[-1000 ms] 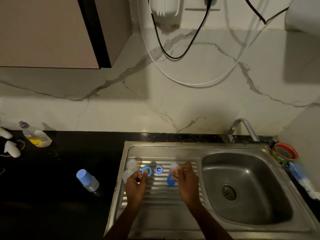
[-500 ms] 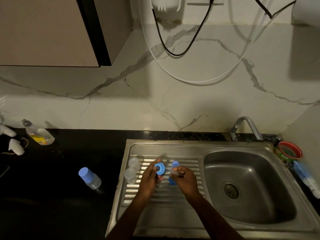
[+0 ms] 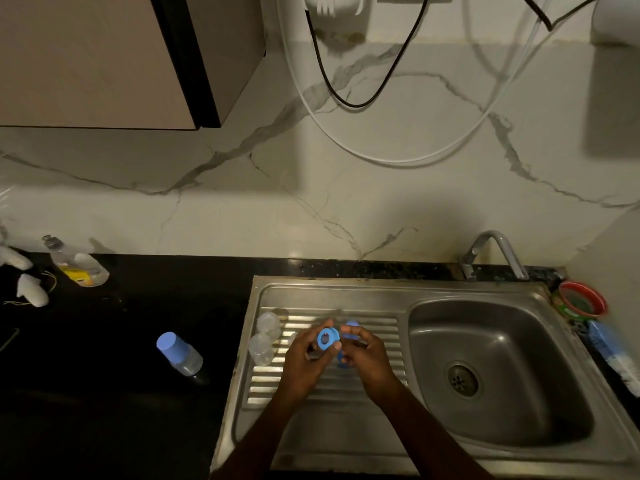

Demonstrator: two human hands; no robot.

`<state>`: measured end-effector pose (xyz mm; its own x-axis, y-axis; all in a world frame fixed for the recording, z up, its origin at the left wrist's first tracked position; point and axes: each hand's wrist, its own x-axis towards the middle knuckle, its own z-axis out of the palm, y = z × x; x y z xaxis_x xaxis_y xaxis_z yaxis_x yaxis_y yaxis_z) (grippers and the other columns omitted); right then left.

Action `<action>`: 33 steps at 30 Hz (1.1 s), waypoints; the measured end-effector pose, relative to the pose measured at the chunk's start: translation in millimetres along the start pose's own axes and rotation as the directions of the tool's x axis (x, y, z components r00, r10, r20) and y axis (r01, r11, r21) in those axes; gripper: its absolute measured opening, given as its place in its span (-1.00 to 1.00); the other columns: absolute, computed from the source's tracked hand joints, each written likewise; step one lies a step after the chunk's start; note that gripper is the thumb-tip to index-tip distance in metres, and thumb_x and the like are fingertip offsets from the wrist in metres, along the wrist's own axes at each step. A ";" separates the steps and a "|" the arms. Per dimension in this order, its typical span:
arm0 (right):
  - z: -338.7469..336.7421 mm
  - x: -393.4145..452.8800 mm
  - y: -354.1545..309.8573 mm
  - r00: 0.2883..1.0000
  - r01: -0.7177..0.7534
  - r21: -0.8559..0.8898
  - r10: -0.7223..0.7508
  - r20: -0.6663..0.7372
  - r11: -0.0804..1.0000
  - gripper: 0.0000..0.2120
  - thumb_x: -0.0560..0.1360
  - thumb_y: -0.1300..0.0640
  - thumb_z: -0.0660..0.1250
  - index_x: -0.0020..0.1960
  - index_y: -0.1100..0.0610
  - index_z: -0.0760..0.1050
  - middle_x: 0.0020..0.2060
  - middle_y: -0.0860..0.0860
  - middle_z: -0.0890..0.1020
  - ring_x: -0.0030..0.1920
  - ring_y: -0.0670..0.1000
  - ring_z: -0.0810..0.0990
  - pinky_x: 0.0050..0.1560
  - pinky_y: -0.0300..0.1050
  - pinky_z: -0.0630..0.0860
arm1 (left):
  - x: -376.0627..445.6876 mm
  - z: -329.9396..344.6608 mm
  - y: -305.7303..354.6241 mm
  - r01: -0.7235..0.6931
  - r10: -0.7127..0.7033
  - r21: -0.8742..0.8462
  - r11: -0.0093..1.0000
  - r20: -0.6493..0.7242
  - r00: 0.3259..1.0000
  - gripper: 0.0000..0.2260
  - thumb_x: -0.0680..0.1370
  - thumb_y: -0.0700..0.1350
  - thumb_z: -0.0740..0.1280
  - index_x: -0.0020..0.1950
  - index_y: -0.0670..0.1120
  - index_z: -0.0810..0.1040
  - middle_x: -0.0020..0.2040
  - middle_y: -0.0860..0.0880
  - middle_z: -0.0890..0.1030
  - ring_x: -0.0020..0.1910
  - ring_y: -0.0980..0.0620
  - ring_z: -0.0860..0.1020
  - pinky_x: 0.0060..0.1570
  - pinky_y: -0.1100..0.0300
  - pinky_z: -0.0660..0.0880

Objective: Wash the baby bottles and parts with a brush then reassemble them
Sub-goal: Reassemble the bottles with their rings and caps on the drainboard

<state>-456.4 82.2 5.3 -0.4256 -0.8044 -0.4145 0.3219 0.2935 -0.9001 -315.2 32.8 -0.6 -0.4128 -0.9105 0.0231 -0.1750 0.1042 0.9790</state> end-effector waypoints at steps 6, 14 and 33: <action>-1.3 2.5 -0.2 0.984 -0.176 0.303 0.159 0.080 0.937 -0.83 0.57 0.37 0.35 0.14 0.29 0.59 -0.08 0.24 0.70 -0.19 0.04 0.68 -0.15 -0.13 0.65 | 2.8 -3.8 -7.1 -0.007 0.007 0.000 1.000 -0.075 0.997 -0.47 0.42 -0.05 0.60 0.37 0.00 0.58 0.20 0.16 0.67 0.19 0.15 0.64 0.10 0.22 0.60; 3.4 2.9 -9.5 0.977 -0.193 0.022 0.190 0.100 0.981 -0.76 0.57 0.17 0.41 0.22 0.19 0.56 0.01 0.17 0.71 -0.01 0.12 0.70 -0.11 -0.09 0.62 | -0.2 5.7 -5.1 0.045 -0.048 -0.026 0.999 -0.126 0.991 -0.63 0.42 -0.12 0.59 0.16 0.13 0.61 0.08 0.25 0.69 0.09 0.19 0.66 0.07 0.32 0.57; 3.3 -21.2 -9.0 0.982 -0.094 -0.025 0.097 0.165 0.995 -0.88 0.59 0.12 0.38 0.11 0.01 0.61 -0.11 -0.12 0.73 0.01 -0.05 0.64 0.01 -0.08 0.48 | 1.6 -5.2 -17.6 0.028 -0.029 0.048 0.998 0.017 0.999 -0.64 0.49 -0.07 0.56 0.26 -0.04 0.64 0.14 0.09 0.70 0.16 0.13 0.65 0.19 0.02 0.61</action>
<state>-447.4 94.9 22.7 -0.2469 -0.8463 -0.4719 0.3396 0.3806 -0.8601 -308.1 27.4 -16.8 -0.4225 -0.9063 -0.0086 -0.2289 0.0976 0.9685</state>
